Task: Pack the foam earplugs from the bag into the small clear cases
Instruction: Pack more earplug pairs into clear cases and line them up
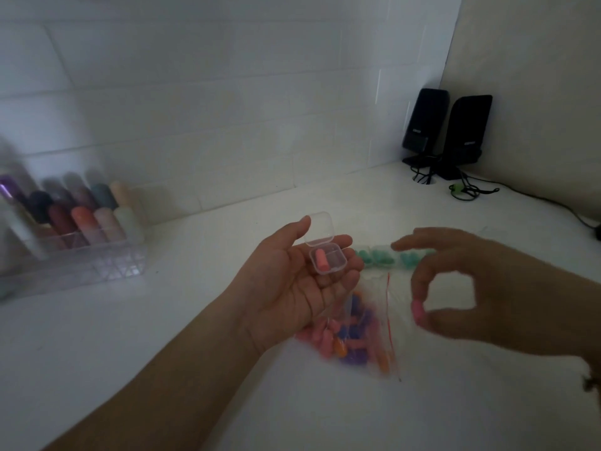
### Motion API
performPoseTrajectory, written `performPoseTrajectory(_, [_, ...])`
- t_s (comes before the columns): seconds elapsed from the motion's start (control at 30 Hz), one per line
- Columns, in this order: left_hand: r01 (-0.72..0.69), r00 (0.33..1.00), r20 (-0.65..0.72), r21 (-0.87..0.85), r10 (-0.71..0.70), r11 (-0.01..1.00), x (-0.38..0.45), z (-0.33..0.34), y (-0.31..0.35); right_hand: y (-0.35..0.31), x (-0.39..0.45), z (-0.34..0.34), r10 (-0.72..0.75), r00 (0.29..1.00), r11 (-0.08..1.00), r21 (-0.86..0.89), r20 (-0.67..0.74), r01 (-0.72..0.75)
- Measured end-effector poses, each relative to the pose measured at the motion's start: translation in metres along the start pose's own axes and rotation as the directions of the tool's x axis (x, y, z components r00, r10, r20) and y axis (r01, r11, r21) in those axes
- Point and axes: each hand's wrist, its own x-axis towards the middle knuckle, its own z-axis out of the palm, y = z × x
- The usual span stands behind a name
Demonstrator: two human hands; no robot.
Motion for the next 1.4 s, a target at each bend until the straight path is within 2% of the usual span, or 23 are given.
performPoseTrajectory(0.17, [0.076,0.986,0.140,0.072,-0.086,0.994,-0.002,0.001,-0.004,-0.011,0.006,-0.005,-0.073,0.942,0.986,0.115,-0.329,0.117])
performPoseTrajectory(0.27, [0.115,0.966,0.220,0.116,-0.138,0.987,-0.003,0.001,-0.010,-0.020,0.017,0.016,-0.092,0.906,0.988,0.075,-0.414,0.135])
performPoseTrajectory(0.6, [0.116,0.962,0.237,0.108,-0.139,0.987,-0.002,-0.001,-0.012,-0.020,0.022,0.029,-0.111,0.919,0.994,-0.032,-0.378,0.107])
performPoseTrajectory(0.8, [0.122,0.963,0.235,0.063,-0.133,0.991,-0.005,0.003,-0.009,-0.016,0.020,0.024,-0.098,0.917,0.995,-0.010,-0.386,0.102])
performPoseTrajectory(0.87, [0.111,0.966,0.228,0.044,-0.118,0.993,-0.005,0.004,-0.008,-0.016,0.019,0.021,-0.092,0.901,0.994,0.012,-0.423,0.108])
performPoseTrajectory(1.03, [0.052,0.964,0.252,0.132,-0.084,0.990,-0.004,0.001,-0.008,-0.018,0.021,0.022,-0.011,0.817,0.984,0.140,-0.577,0.112])
performPoseTrajectory(1.17, [-0.061,0.957,0.288,0.244,-0.013,0.968,-0.005,0.001,-0.010,-0.023,0.022,0.028,0.043,0.843,0.978,0.196,-0.537,0.076])
performPoseTrajectory(1.3, [-0.204,0.951,0.289,0.327,0.107,0.923,-0.010,0.005,-0.013,-0.027,0.022,0.034,-0.016,0.877,0.987,0.132,-0.481,0.090])
performPoseTrajectory(1.4, [-0.304,0.932,0.308,0.385,0.189,0.871,-0.012,0.003,-0.014,-0.029,0.022,0.034,-0.002,0.896,0.980,0.178,-0.444,0.091])
